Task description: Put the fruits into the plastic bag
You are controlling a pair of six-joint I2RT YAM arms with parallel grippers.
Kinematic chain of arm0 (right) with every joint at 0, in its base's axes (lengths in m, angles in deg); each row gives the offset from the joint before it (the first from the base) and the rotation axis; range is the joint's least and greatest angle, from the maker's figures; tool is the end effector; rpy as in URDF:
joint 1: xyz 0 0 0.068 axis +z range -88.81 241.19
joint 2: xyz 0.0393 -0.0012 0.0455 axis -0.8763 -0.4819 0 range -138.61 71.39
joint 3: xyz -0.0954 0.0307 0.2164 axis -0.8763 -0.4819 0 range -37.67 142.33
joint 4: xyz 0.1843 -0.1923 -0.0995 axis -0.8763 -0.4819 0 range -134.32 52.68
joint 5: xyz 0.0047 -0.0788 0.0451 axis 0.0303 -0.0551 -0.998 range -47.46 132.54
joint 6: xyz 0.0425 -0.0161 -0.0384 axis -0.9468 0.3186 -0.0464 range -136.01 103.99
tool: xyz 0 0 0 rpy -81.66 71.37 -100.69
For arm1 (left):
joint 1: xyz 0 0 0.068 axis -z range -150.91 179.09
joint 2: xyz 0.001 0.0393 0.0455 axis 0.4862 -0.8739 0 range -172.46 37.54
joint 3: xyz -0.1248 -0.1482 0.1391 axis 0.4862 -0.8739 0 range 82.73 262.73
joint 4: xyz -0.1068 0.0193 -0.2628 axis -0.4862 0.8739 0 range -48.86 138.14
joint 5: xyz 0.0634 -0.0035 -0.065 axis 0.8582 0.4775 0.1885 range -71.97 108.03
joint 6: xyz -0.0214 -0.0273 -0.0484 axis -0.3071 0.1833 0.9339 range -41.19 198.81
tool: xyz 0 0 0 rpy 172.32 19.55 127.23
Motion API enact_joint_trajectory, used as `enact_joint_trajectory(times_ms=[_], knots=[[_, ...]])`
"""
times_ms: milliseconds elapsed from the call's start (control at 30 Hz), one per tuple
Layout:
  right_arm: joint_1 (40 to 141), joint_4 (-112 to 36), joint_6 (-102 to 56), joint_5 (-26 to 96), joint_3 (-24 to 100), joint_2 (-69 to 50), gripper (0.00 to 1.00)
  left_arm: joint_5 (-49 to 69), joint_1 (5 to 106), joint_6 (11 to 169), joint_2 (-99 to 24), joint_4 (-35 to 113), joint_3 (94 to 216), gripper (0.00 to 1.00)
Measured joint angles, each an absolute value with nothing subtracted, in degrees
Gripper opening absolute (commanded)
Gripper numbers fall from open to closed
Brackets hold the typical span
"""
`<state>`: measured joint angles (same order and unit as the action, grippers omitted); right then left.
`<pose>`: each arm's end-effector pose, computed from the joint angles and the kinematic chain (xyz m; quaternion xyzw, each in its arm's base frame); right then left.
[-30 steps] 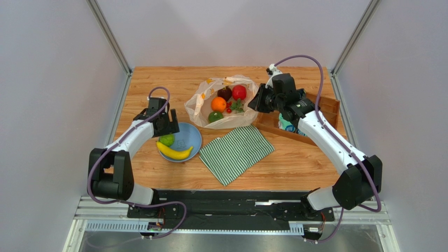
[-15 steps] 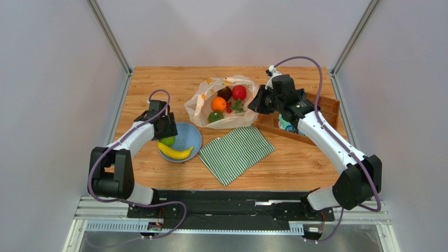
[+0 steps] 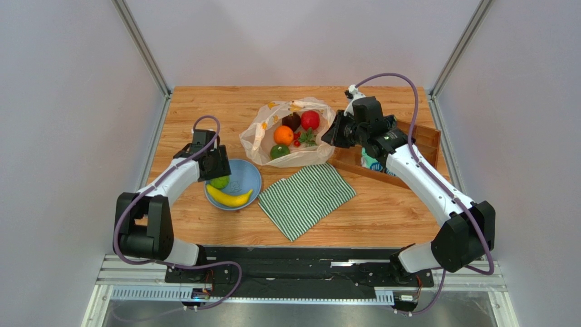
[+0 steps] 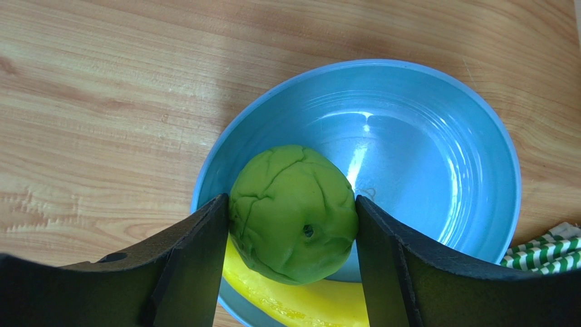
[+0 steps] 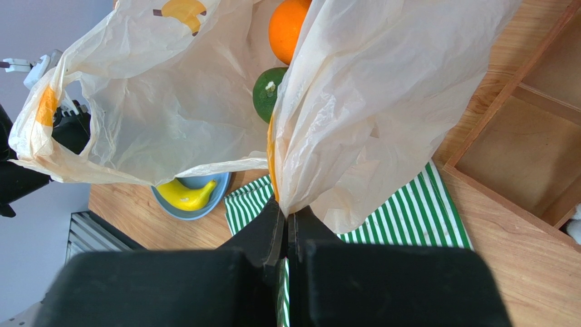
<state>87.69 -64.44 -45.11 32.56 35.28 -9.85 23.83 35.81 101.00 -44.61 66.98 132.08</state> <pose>0.3149 0.1655 0.2921 -0.0198 0.8859 0.2815 0.3681 0.3070 -0.0317 0.1440 -0.1430 0.9510 -0.0202 0.2734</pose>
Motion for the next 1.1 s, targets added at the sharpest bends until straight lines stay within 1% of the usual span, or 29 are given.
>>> enact_joint_trajectory(times_ms=[167, 333, 567, 833, 933, 1100], knots=[[87.7, -64.4, -45.1, 32.6, 35.3, -9.8, 0.0, 23.3, 35.8, 101.0, -43.0, 67.0, 132.1, 0.52], [87.7, -64.5, -45.1, 32.6, 35.3, -9.8, 0.0, 23.0, 35.8, 100.8, -38.7, 66.3, 131.6, 0.52], [87.7, -64.4, -45.1, 32.6, 35.3, -9.8, 0.0, 20.2, 35.8, 100.8, -26.0, 66.0, 131.5, 0.51], [87.7, -64.4, -45.1, 32.6, 35.3, -9.8, 0.0, 14.3, 36.2, 101.5, -15.2, 66.2, 136.1, 0.51], [87.7, -64.4, -45.1, 32.5, 35.3, -9.8, 0.0, 11.6, 39.1, 101.4, -13.7, 66.1, 140.5, 0.51], [87.7, -64.4, -45.1, 32.5, 35.3, -9.8, 0.0, 10.8, 52.1, 100.3, -14.5, 65.1, 148.2, 0.51]])
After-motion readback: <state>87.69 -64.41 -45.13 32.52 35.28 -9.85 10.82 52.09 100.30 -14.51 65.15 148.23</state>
